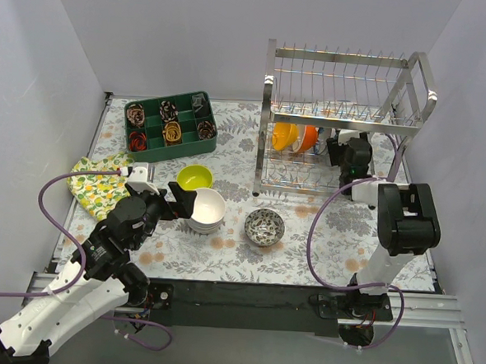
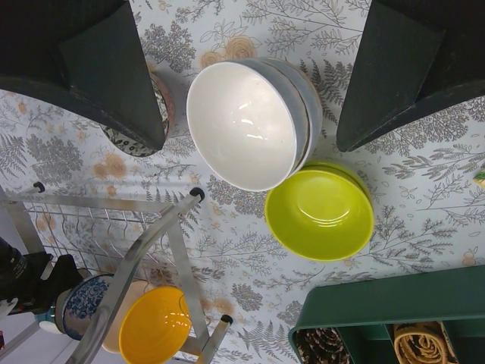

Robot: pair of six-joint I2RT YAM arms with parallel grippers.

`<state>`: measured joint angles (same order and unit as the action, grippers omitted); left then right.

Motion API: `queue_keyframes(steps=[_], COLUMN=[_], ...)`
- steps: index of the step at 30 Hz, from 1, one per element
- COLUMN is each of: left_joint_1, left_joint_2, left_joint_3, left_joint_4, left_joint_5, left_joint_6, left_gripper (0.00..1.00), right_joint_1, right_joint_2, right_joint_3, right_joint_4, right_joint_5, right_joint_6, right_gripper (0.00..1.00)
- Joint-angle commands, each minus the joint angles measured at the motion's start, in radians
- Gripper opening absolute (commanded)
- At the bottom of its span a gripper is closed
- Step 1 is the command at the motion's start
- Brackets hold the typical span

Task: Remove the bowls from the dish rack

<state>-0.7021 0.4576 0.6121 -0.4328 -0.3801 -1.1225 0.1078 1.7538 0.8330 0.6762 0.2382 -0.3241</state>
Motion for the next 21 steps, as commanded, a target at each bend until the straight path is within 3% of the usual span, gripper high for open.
queue_keyframes(steps=[1,9,21], left_joint_1=[0.009,0.018,0.029], left_joint_2=[0.0,0.001,0.001], left_joint_3=[-0.009,-0.009,-0.009], left_joint_4=[0.011,0.012,0.012], left_joint_5=[0.007,0.017,0.037], left_joint_6=[0.015,0.015,0.012], left_gripper=[0.98,0.98,0.98], right_joint_1=[0.036,0.059,0.122], right_joint_2=[-0.065,-0.135,-0.361], right_joint_3=[-0.041,-0.095,-0.271], right_joint_4=[0.134,0.141,0.077], right_joint_5=[0.206,0.302,0.211], right_joint_6=[-0.043,-0.033,0.046], right_gripper=[0.17,0.16,0.15])
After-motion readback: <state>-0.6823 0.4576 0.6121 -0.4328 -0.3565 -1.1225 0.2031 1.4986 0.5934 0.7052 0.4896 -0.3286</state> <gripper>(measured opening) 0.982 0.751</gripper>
